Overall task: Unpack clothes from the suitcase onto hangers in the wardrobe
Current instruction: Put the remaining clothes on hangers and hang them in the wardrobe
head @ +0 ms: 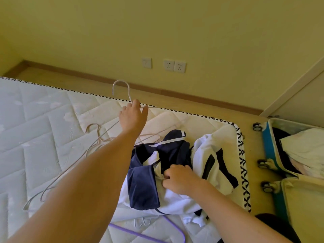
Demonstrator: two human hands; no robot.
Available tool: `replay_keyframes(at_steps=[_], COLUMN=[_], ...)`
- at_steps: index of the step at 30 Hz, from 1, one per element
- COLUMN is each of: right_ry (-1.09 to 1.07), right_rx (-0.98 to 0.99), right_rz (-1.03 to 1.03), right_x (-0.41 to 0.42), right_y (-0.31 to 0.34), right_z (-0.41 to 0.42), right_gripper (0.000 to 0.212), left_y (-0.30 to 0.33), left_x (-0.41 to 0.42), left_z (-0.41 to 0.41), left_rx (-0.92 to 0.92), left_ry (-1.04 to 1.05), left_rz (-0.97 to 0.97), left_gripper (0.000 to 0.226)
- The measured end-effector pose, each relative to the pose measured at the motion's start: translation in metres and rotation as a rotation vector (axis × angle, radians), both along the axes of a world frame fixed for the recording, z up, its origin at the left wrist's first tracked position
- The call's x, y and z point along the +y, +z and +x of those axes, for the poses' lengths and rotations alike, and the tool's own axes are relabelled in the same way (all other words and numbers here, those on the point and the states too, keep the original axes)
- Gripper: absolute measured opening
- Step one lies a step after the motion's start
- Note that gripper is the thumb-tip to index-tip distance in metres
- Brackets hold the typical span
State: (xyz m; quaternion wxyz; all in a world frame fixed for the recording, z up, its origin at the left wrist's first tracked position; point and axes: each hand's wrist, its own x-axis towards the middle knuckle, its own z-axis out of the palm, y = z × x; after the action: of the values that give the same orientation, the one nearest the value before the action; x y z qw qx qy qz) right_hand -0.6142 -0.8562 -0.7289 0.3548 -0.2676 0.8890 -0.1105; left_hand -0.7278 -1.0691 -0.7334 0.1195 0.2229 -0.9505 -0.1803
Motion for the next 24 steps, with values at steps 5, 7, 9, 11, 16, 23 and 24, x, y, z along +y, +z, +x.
replay_keyframes(at_steps=[5, 7, 9, 11, 16, 23, 24], right_ry=[-0.409, -0.592, -0.649, -0.578, -0.271, -0.174, -0.187], right_rx=[-0.182, -0.098, 0.099, 0.286, 0.348, 0.315, 0.392], right_rz=[-0.218, -0.349, -0.416, -0.324, 0.432, 0.559, 0.526], right_x=[0.008, 0.023, 0.042, 0.062, 0.102, 0.081, 0.078], right_y=[0.036, 0.052, 0.071, 0.092, 0.11, 0.085, 0.078], right_z=[-0.029, -0.045, -0.057, -0.066, -0.07, -0.038, -0.036], right_gripper=[0.028, 0.028, 0.029, 0.028, 0.015, 0.016, 0.017], left_y=[0.066, 0.092, 0.118, 0.143, 0.173, 0.173, 0.174], left_x=[0.034, 0.04, 0.044, 0.048, 0.054, 0.076, 0.077], left_z=[0.009, 0.016, 0.025, 0.034, 0.054, 0.082, 0.085], left_rx=[0.111, 0.169, 0.215, 0.234, 0.151, -0.196, -0.182], left_ry=[-0.046, -0.076, -0.078, -0.074, -0.105, -0.187, -0.183], left_rz=[-0.179, -0.238, -0.271, -0.293, -0.388, -0.626, -0.648], left_gripper=[0.038, 0.041, 0.042, 0.041, 0.037, 0.018, 0.017])
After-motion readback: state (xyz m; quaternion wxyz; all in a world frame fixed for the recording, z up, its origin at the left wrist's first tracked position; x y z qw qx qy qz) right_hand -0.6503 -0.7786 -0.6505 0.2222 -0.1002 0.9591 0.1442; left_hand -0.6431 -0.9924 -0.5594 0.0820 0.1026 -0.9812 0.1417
